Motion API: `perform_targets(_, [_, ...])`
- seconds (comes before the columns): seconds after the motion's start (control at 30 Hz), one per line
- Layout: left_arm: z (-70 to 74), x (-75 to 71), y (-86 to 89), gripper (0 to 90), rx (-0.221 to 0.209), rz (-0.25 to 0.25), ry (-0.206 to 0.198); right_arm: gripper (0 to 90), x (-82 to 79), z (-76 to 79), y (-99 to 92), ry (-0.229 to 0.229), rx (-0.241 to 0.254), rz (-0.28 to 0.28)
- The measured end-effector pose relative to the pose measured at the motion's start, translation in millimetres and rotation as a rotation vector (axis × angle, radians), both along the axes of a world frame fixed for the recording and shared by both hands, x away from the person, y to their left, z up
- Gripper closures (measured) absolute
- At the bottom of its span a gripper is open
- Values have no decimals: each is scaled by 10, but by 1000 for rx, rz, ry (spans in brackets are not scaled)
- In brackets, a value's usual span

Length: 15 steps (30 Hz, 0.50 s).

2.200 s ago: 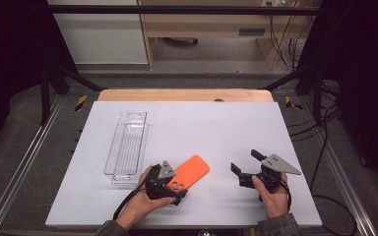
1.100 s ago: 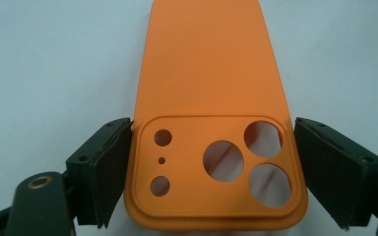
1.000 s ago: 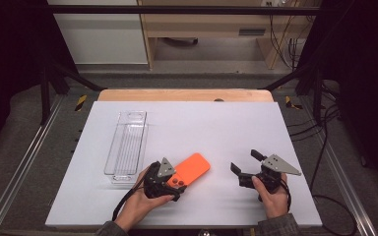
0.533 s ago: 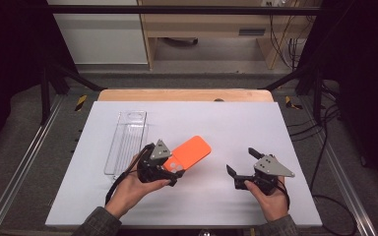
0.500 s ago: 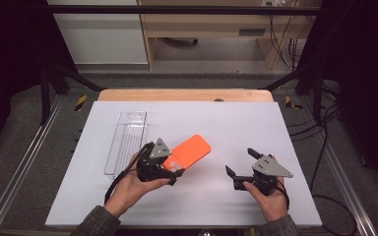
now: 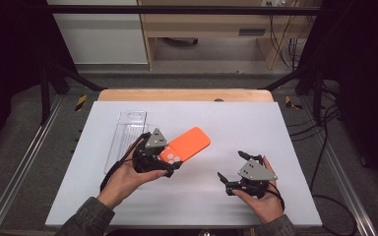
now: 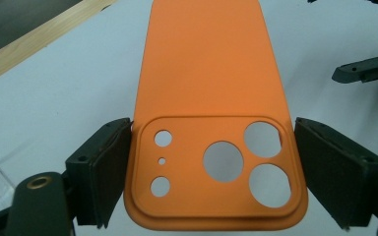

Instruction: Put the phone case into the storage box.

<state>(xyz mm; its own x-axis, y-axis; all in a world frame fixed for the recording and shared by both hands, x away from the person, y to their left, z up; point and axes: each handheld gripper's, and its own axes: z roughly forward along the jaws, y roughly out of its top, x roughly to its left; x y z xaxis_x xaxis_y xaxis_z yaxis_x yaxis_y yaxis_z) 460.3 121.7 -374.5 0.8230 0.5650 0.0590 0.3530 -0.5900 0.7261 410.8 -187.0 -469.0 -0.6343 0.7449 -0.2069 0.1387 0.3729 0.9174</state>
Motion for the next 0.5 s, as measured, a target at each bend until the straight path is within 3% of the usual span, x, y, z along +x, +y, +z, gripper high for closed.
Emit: perform_targets(0.5, [64, 68, 41, 167, 8, 7, 5, 92, 32, 53, 193, -56, -120, 18])
